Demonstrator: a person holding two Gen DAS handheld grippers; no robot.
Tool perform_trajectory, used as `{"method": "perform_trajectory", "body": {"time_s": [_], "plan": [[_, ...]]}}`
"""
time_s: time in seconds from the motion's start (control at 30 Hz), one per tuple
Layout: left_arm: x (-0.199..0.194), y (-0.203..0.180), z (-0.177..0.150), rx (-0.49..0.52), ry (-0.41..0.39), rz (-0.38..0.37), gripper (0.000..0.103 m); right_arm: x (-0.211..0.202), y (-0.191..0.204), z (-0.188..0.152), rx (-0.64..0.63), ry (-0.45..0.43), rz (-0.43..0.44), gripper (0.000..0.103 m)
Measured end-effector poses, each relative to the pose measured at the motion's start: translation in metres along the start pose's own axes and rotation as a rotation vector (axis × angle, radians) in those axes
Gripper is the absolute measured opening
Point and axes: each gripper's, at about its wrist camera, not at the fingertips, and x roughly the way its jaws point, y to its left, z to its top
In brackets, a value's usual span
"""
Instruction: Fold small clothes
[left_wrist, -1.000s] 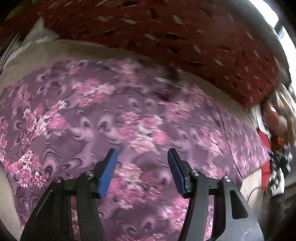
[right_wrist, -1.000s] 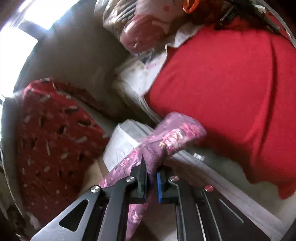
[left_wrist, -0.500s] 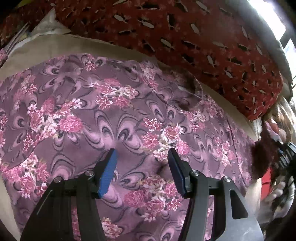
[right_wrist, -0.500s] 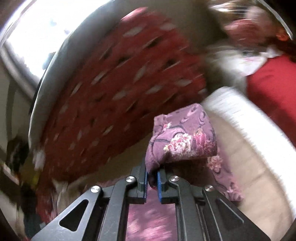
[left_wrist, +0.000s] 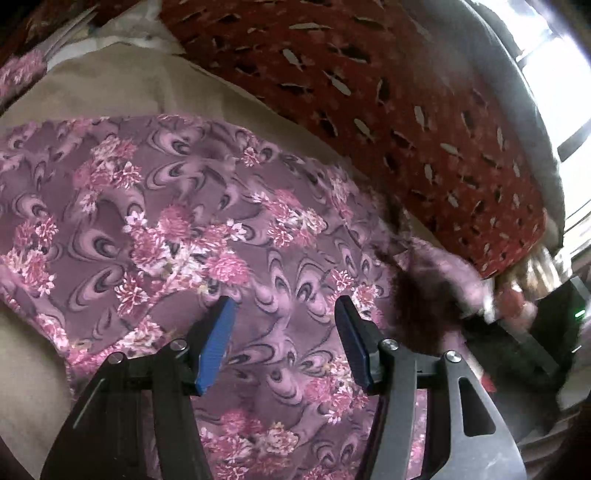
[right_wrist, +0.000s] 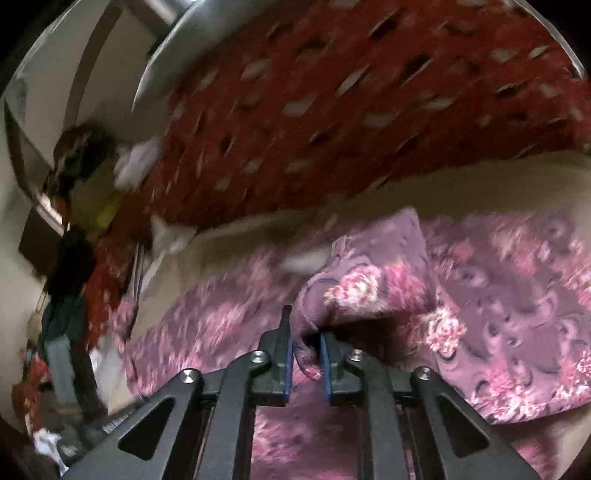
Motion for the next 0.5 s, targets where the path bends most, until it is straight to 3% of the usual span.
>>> {"method": "perform_trajectory", "body": {"time_s": [0.07, 0.1, 0.17, 0.3, 0.33, 0.37, 0.4, 0.5], "plan": [[-0.001, 0.002, 0.001, -0.007, 0.009, -0.024, 0.055, 0.022, 0.010, -0.016, -0.029, 0.076, -0.016, 0.043], [-0.001, 0.002, 0.000, -0.001, 0.013, -0.036, 0.055, 0.028, 0.013, -0.025, -0.034, 0.110, -0.019, 0.046], [-0.001, -0.001, -0.001, 0.013, 0.025, -0.065, 0.055, 0.036, 0.018, -0.043, -0.055, 0.172, -0.008, 0.047], [0.005, -0.019, -0.002, 0.053, 0.060, -0.144, 0.056, 0.015, 0.018, -0.054, -0.123, 0.160, 0.016, 0.047], [0.006, -0.024, -0.004, 0.070, 0.067, -0.156, 0.059, 0.005, 0.011, -0.055, -0.100, 0.149, 0.024, 0.047], [0.008, -0.031, -0.007, 0.099, 0.078, -0.167, 0.070, -0.006, 0.000, -0.056, -0.073, 0.134, 0.022, 0.047], [0.011, -0.039, -0.009, 0.128, 0.083, -0.159, 0.077, -0.016, -0.010, -0.058, -0.052, 0.121, 0.011, 0.048], [0.022, -0.057, -0.016, 0.193, 0.077, -0.102, 0.077, -0.042, -0.044, -0.067, 0.008, 0.091, -0.025, 0.049]]}}
